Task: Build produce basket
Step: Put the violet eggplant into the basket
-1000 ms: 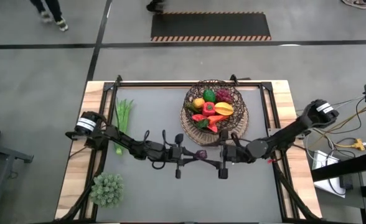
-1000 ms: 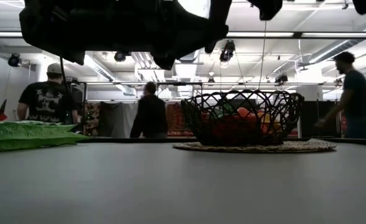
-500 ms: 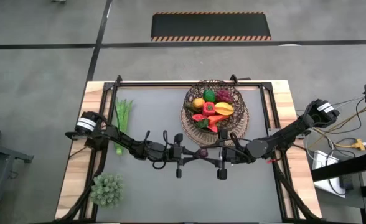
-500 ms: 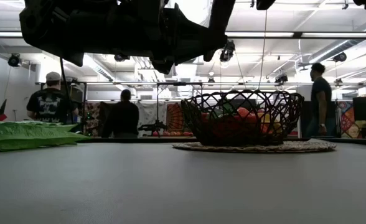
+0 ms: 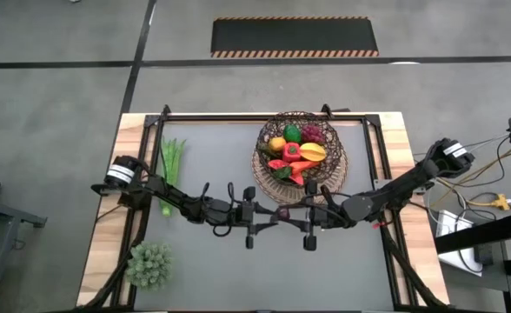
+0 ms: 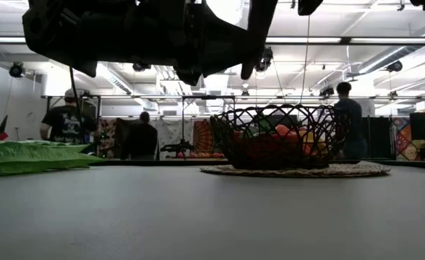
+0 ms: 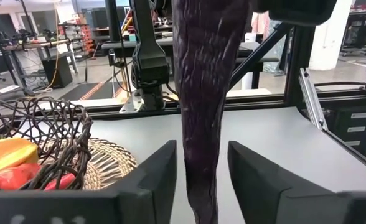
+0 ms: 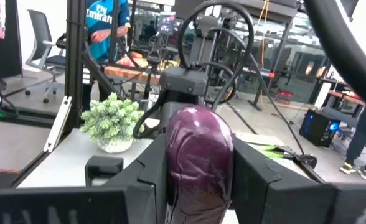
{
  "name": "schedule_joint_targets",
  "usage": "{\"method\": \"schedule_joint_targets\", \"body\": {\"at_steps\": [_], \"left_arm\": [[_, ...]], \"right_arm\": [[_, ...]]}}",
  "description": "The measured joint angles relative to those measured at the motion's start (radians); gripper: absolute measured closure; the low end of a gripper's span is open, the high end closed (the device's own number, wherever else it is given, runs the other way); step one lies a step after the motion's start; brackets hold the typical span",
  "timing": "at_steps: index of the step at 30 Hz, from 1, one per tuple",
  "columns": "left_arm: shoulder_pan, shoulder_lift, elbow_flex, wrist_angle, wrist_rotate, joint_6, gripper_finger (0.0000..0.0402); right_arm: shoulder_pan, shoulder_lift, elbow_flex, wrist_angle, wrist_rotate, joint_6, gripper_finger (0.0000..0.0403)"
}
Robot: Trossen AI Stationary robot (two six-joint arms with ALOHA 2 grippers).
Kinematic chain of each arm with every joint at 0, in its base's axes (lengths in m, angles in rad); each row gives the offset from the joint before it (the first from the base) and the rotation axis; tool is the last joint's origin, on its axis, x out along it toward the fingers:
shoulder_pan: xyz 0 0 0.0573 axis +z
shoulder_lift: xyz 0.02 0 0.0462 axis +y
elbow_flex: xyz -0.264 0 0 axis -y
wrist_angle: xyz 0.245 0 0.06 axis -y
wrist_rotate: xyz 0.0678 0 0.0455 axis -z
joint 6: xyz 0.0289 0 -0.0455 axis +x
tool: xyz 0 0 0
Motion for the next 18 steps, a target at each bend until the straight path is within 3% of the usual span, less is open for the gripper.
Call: {"method": "schedule_joint_targets", "body": {"at_steps": [8,13,18], "left_arm": [[0.0,-0.051,-0.017,-0.08,0.004,0.001,0.0263],[-0.001,-0.127,-0.022,-0.237,0.006,0.001,0.0263],[-0.002,-0.178,-0.047,-0.261,0.021,0.009,0.0263]], "right_arm": [[0.0,-0.096,0.0,-0.147,0.021,0.065,0.0294],[0.0,-0.181,0.0,-0.273,0.131,0.095,0.0294],[0.0,-0.257,0.0,-0.362,0.228,0.103,0.0294]]}}
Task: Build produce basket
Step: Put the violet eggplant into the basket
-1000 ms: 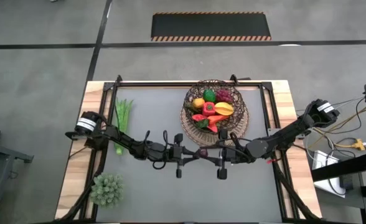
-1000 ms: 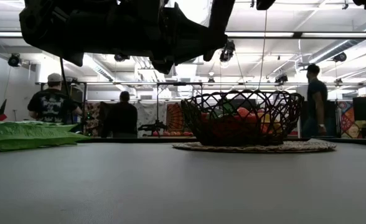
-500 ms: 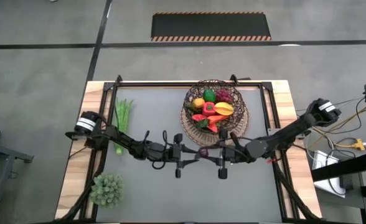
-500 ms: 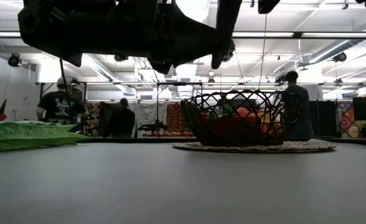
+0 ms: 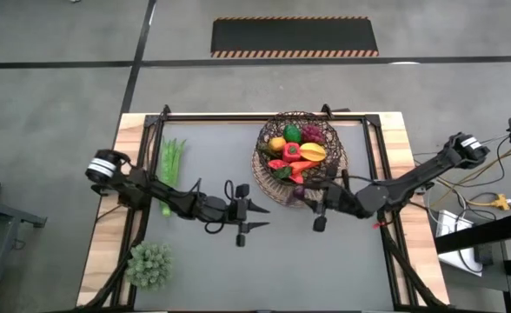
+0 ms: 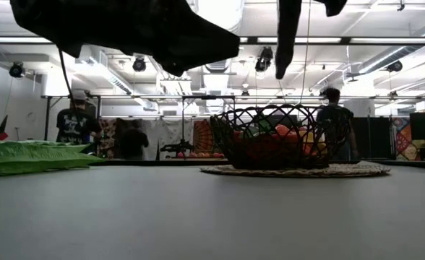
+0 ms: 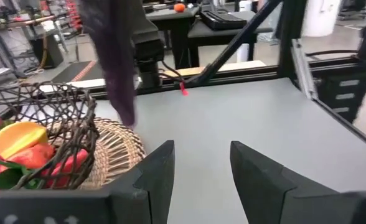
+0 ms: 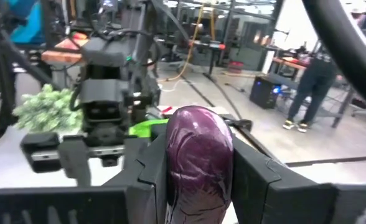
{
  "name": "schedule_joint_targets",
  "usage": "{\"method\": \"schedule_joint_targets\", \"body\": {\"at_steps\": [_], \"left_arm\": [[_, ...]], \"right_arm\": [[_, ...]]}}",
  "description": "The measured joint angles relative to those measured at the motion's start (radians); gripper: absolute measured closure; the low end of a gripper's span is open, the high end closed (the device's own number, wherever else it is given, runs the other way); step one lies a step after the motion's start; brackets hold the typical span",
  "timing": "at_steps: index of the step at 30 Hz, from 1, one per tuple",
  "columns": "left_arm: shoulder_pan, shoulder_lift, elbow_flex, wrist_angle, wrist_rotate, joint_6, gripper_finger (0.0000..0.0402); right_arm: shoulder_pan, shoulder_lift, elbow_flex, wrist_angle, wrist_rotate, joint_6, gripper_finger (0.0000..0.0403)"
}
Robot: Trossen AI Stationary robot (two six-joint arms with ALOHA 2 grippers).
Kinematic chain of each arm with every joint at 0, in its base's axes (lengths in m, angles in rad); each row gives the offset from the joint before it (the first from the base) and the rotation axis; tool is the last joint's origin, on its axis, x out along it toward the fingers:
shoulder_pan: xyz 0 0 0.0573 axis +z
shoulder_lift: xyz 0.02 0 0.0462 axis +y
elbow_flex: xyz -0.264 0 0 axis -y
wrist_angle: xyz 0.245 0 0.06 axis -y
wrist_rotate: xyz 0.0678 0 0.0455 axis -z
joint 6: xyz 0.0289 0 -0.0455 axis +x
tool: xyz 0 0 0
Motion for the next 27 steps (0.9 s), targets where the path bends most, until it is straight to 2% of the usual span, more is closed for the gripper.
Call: {"method": "schedule_joint_targets", "body": {"at_steps": [7,13,23,27], "left_arm": [[0.0,-0.015,-0.03,-0.003,0.065,-0.003,0.0263],[-0.005,-0.009,-0.032,0.002,0.091,-0.008,0.0262],[-0.006,-0.01,-0.032,0.001,0.118,-0.008,0.0262],[-0.006,-0.014,-0.032,0.0,0.118,-0.008,0.0262]], "right_arm": [[0.0,-0.073,0.0,-0.027,0.021,-0.027,0.0294],[0.0,-0.087,0.0,-0.028,0.051,-0.051,0.0294],[0.0,-0.086,-0.001,-0.064,0.319,-0.042,0.0294],[-0.011,-0.077,-0.002,-0.07,0.372,-0.03,0.0294]]}}
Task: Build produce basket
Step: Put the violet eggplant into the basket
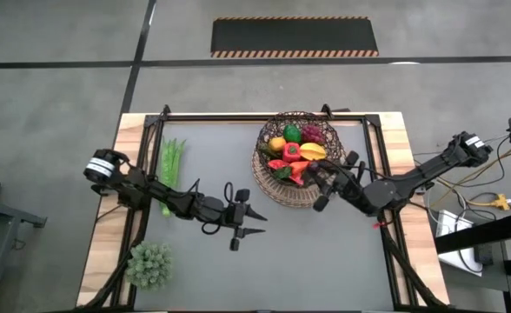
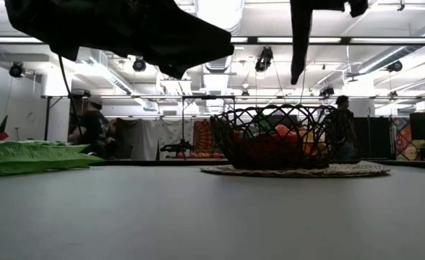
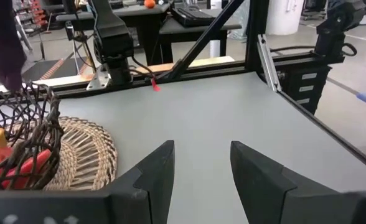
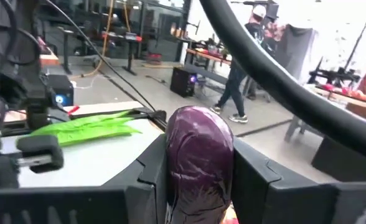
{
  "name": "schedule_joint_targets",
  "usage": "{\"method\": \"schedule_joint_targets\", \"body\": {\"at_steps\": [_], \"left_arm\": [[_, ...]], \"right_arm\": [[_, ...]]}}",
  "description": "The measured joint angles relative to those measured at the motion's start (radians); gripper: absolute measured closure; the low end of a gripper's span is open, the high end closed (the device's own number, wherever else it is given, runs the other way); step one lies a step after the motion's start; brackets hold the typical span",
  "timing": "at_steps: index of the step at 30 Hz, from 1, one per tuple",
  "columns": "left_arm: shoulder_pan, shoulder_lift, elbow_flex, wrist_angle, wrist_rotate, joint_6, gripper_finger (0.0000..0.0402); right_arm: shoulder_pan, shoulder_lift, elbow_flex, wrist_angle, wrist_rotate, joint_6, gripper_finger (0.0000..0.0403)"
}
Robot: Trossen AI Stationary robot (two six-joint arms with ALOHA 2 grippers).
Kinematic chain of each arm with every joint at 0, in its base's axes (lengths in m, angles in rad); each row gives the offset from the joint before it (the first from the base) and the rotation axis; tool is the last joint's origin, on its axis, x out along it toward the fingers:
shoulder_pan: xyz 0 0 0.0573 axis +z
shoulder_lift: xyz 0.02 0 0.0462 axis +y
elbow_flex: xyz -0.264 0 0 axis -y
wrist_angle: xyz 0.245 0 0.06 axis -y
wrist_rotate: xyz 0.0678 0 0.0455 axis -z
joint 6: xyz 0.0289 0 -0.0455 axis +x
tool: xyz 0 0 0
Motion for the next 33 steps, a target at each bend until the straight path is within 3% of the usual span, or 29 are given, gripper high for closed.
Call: {"method": "schedule_joint_targets", "body": {"at_steps": [21,33], "left_arm": [[-0.004,-0.199,-0.018,-0.159,0.0,0.033,0.0262],[-0.004,-0.216,-0.072,-0.113,-0.038,0.023,0.0262]], "right_arm": [[-0.23,0.092,-0.002,-0.388,-0.006,0.438,0.0292],[-0.232,0.181,-0.002,-0.405,-0.006,0.535,0.0189]]}}
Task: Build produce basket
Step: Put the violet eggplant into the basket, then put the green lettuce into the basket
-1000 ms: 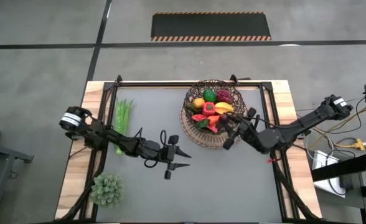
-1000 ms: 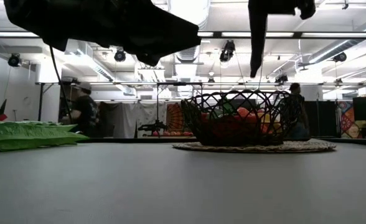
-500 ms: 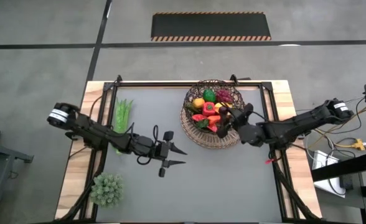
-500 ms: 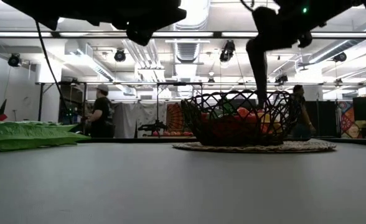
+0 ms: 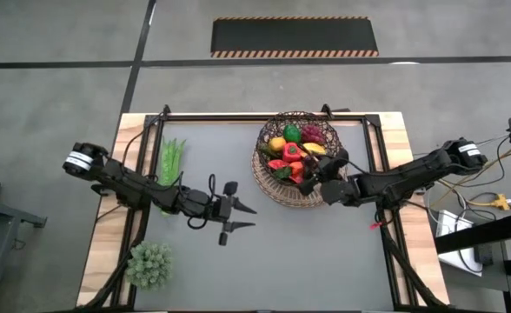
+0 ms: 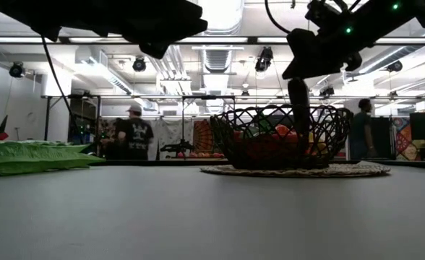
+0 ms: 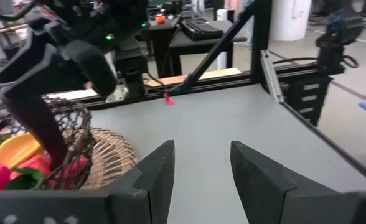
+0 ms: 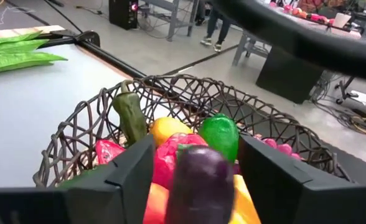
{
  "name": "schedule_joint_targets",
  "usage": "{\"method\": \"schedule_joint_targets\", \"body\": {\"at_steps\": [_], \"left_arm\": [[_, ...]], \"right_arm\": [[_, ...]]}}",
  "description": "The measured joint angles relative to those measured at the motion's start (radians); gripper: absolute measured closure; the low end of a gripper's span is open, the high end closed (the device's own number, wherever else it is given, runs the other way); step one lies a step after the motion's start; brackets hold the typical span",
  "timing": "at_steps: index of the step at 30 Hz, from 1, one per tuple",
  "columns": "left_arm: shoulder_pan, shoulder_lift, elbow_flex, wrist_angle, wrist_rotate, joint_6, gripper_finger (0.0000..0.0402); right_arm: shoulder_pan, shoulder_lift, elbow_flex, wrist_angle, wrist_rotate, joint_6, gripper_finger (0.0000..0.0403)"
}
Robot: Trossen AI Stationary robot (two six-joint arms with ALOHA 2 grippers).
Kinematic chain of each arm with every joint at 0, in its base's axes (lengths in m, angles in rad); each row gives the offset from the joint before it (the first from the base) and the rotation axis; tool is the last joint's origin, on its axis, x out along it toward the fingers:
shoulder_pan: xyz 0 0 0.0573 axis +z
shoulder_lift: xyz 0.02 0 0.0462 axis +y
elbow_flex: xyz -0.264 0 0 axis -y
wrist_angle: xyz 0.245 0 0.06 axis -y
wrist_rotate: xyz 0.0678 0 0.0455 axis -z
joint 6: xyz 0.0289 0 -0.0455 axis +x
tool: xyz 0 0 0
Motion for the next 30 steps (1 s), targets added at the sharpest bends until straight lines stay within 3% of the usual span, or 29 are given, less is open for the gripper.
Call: {"method": "schedule_joint_targets", "body": {"at_steps": [7,15,20,30], "left_arm": [[0.0,0.0,-0.006,-0.01,-0.072,-0.051,0.0262],[-0.001,0.0,-0.008,-0.046,-0.138,-0.106,0.0262],[-0.001,0.0,-0.008,-0.073,-0.16,-0.154,0.0262],[-0.001,-0.009,-0.006,-0.422,-0.33,-0.495,0.0263]], "right_arm": [[0.002,-0.017,0.006,-0.003,-0.005,-0.008,0.0143],[0.003,-0.05,0.053,-0.001,-0.108,-0.068,0.0116],[0.009,-0.07,0.058,-0.008,-0.135,-0.109,0.0119],[0.132,-0.146,0.058,-0.027,-0.315,-0.245,0.0148]]}}
